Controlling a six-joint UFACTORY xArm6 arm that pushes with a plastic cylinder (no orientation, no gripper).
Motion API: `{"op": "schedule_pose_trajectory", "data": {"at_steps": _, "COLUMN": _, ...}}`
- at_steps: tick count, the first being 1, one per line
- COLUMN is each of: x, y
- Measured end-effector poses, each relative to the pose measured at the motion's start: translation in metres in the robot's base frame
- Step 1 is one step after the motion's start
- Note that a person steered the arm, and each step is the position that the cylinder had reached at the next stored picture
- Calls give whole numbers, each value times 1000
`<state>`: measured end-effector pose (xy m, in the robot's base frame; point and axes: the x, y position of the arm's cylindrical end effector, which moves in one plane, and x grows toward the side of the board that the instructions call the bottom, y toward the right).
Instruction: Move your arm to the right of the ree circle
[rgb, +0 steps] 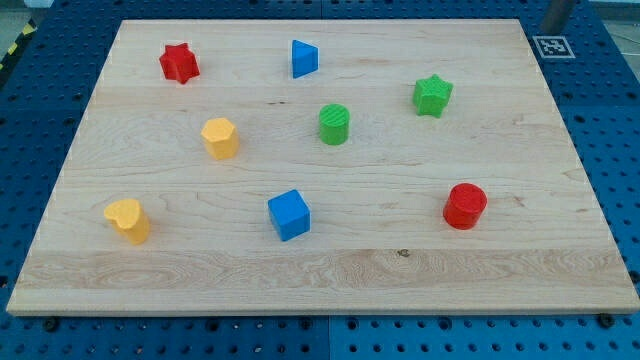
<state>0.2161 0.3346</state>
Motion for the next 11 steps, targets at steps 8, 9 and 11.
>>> {"op": "schedule_pose_trajectory", "data": {"at_steps": 8, "x": 274, "y": -74}}
{"op": "schedule_pose_trajectory", "data": {"at_steps": 9, "x": 291, "y": -74}}
{"op": "schedule_pose_trajectory", "data": {"at_steps": 11, "x": 316, "y": -74}}
